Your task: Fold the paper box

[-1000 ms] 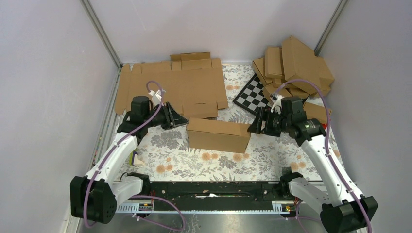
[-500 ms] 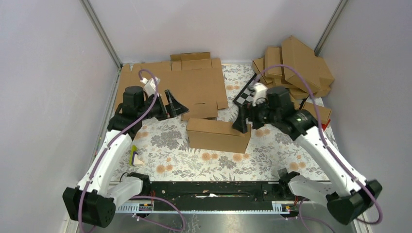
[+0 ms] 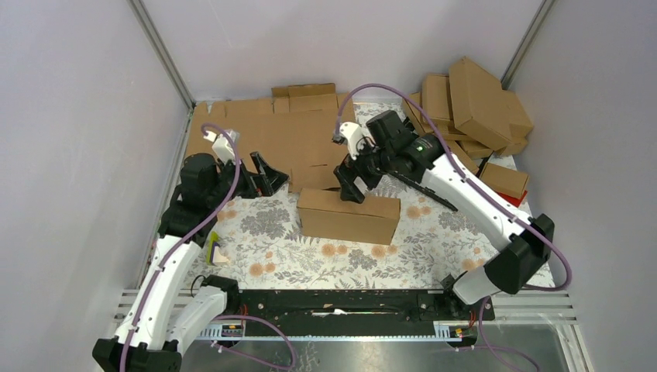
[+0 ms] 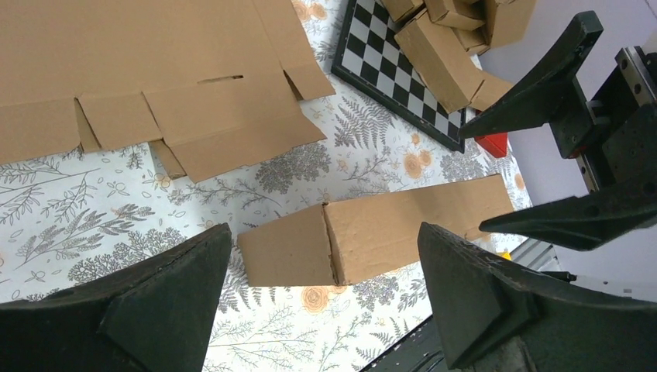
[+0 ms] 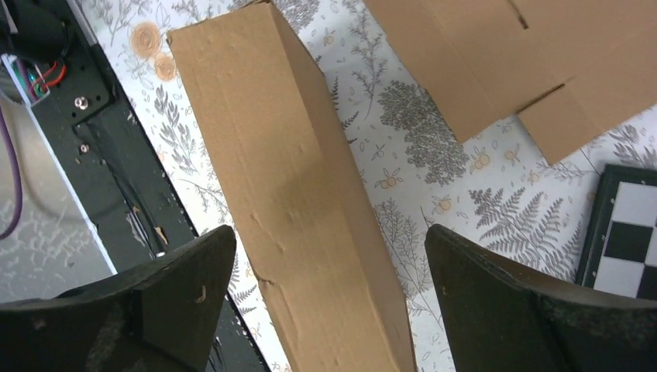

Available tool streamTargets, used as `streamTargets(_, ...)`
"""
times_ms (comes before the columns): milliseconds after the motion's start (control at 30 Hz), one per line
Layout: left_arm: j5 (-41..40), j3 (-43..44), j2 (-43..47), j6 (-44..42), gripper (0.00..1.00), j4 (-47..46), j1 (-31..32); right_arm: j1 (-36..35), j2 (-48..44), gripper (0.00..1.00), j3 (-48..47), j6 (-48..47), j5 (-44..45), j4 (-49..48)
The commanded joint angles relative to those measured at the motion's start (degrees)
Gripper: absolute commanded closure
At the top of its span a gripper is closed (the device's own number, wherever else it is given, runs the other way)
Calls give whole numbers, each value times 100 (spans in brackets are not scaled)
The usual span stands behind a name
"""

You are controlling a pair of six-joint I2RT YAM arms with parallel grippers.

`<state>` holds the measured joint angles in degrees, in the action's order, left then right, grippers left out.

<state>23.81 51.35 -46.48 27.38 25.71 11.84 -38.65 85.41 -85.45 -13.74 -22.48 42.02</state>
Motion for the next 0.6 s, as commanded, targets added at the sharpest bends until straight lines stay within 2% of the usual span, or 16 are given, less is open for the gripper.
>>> streamTargets(0,-39,-49,-165,-92,3,-400,3,-256,367,0,-417,-633,-272,616)
streamTargets(200,36,-8,-308,-118,4,-413,3,-682,552,1,-131,-709,-186,803)
streamTargets(300,69,-56,-311,-110,4,-473,3,-814,612,6,67,-663,108,796)
streamTargets(367,84,-72,-314,-101,4,-496,3,-835,669,15,79,-608,338,773)
streamTargets(433,84,-88,-326,-99,4,-517,3,-866,718,30,26,-511,729,708)
streamTargets(567,110,-144,-374,-68,4,-578,3,-978,613,53,20,-549,1321,452)
